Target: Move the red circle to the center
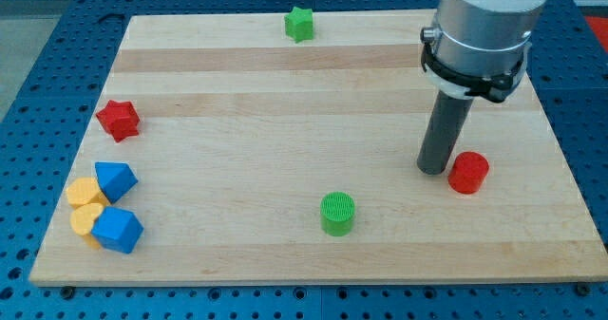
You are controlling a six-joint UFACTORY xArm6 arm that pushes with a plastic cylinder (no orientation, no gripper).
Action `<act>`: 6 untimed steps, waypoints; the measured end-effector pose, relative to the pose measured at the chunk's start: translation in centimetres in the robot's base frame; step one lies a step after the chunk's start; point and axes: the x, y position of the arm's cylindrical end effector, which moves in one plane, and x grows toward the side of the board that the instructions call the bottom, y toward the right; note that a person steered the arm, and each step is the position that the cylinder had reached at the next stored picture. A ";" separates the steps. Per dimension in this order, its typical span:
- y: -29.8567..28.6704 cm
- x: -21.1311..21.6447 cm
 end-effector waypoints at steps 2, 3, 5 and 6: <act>0.5 6.0; 5.3 5.2; -0.4 -0.7; -3.8 -4.7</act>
